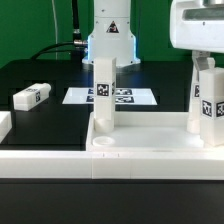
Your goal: Assemble desk
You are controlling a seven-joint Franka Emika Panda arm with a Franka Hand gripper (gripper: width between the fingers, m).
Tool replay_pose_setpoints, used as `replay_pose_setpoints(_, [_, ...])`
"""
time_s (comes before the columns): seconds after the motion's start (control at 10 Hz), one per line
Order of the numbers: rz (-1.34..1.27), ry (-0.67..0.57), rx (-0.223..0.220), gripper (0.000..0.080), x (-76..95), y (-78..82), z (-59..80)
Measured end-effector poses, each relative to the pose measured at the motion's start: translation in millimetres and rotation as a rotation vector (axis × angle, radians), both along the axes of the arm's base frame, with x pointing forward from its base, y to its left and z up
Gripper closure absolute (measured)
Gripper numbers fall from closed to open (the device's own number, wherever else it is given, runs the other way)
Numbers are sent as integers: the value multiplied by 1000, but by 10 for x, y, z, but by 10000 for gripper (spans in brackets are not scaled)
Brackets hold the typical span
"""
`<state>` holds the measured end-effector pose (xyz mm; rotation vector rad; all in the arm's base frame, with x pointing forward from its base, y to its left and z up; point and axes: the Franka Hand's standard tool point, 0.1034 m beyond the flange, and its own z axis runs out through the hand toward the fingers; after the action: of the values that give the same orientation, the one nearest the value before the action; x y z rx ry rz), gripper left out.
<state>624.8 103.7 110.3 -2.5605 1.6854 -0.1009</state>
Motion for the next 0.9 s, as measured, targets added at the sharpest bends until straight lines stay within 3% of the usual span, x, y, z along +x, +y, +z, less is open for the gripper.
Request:
replay_pose_setpoints(0.3, [223,5,-31,153,-7,2,-4])
replay_pose_setpoints(0.9, [767,-1,-108,151,21,-28,8])
